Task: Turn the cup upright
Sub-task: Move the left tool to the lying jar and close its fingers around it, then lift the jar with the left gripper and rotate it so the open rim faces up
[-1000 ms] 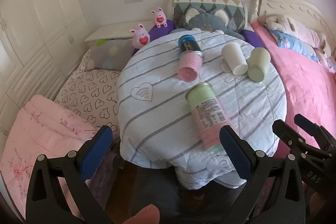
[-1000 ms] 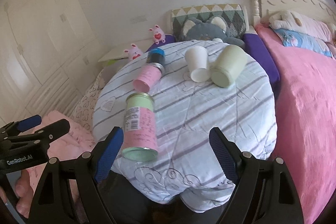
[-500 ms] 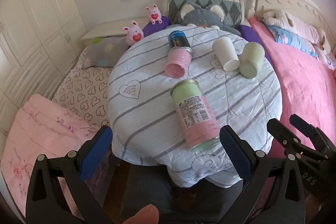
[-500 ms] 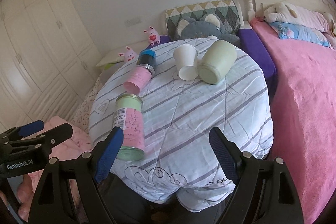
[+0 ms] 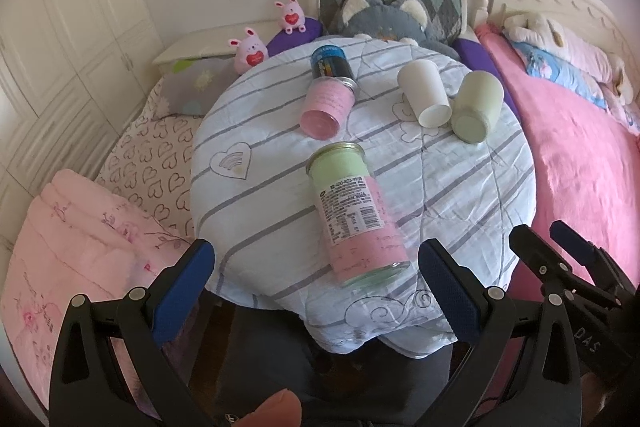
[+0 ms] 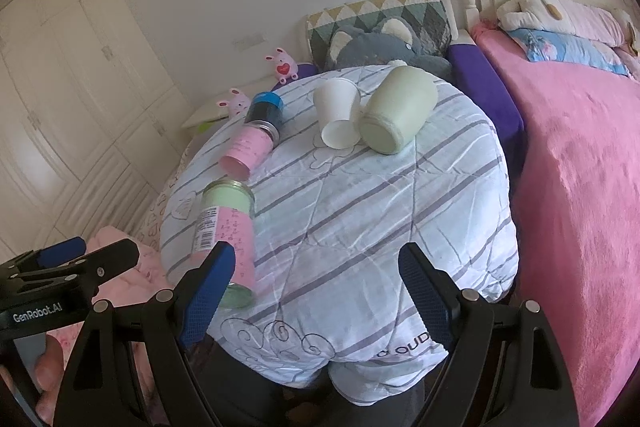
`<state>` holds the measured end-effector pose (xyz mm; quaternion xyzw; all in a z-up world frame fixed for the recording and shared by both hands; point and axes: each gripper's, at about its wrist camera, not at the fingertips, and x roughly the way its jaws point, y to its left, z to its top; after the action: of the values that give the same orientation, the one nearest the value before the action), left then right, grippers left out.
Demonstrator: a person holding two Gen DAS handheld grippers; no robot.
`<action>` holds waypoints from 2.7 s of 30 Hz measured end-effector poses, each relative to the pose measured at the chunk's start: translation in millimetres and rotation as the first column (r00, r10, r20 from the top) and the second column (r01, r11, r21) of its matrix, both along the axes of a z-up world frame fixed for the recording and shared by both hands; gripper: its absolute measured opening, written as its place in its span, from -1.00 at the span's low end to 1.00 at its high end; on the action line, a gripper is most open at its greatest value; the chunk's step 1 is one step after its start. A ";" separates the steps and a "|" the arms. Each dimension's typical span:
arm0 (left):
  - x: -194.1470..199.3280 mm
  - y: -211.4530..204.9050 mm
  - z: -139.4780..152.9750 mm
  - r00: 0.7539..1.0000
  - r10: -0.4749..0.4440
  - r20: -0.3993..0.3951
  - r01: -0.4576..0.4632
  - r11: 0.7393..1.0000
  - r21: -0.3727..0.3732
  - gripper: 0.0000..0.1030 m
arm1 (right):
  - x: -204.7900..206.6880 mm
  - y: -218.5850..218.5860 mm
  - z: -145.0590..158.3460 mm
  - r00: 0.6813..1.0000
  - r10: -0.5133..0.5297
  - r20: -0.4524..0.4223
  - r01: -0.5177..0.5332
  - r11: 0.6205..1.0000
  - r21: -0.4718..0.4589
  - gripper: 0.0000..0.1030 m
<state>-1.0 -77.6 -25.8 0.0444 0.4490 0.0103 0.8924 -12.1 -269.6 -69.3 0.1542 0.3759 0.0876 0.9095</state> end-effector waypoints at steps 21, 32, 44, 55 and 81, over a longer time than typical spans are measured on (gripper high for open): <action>75.3 -4.7 -70.8 0.967 0.123 -0.221 -0.154 0.980 -0.126 1.00 | 36.1 -28.0 -32.6 0.995 -0.030 -0.092 0.031 0.999 0.013 0.65; 112.1 2.8 -109.3 0.929 0.196 -0.314 -0.256 0.953 -0.162 0.99 | 66.5 -28.2 -39.0 0.990 0.000 -0.138 -0.005 0.999 -0.035 0.65; 122.2 9.6 -112.6 0.937 0.129 -0.323 -0.217 0.943 -0.253 0.43 | 74.2 -29.5 -38.9 0.990 -0.019 -0.142 0.014 0.999 -0.041 0.65; 118.7 1.5 -108.1 0.959 -0.017 -0.282 -0.045 0.976 -0.212 0.42 | 63.4 -22.4 -36.1 0.989 -0.038 -0.144 0.031 0.998 -0.053 0.65; 116.4 -6.9 -69.7 0.999 -0.047 -0.025 0.041 0.983 -0.178 0.39 | 55.0 -17.5 -34.2 0.987 -0.059 -0.148 0.050 0.997 -0.062 0.65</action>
<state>115.4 -84.5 -95.5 -0.0250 0.4600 -0.0501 0.8861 42.9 -287.1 -103.4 0.1442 0.4412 0.0399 0.8848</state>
